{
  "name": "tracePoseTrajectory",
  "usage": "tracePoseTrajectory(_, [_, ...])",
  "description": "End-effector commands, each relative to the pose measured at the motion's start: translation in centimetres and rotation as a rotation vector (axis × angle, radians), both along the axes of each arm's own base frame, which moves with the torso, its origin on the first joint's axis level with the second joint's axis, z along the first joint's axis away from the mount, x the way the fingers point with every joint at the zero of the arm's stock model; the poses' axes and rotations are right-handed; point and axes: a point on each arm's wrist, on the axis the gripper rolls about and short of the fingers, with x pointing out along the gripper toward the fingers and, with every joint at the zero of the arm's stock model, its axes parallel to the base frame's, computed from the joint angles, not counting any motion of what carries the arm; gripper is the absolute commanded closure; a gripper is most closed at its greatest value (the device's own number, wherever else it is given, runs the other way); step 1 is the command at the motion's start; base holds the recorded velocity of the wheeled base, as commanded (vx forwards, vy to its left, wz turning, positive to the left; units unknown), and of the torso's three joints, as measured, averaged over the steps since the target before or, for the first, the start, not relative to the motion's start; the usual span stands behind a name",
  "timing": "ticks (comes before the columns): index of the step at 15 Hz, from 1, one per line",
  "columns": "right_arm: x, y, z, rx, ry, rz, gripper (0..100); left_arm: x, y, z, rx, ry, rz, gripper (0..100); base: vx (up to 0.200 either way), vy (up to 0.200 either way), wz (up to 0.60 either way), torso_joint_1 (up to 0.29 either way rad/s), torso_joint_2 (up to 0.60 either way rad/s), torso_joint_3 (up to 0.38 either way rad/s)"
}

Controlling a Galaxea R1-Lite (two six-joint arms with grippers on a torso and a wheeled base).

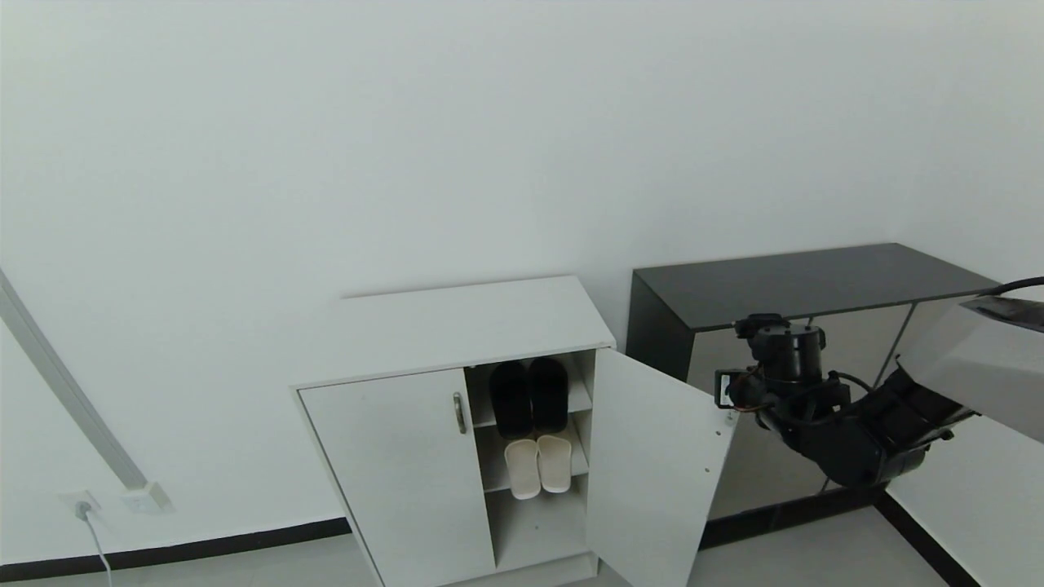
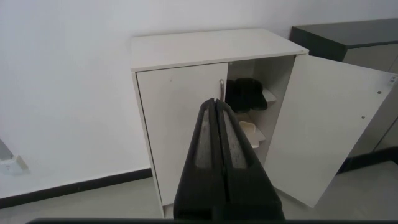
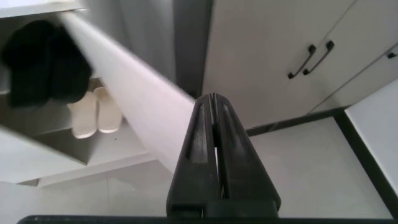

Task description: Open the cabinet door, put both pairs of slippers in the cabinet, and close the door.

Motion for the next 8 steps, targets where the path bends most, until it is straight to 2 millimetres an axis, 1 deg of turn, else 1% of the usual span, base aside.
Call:
tracePoseTrajectory(1, [1.4,-0.9,-2.1,-0.005,0.033,-0.024,100,0.0,0.0,0.0,0.0,0.001,0.0,100,0.0,0.0,0.0,0.0,0.0,0.0])
tracePoseTrajectory(8, [2.9,-2.0,-4.1,0.001,0.061,-0.041,100,0.0,0.0,0.0,0.0,0.001,0.0,100,0.0,0.0,0.0,0.0,0.0,0.0])
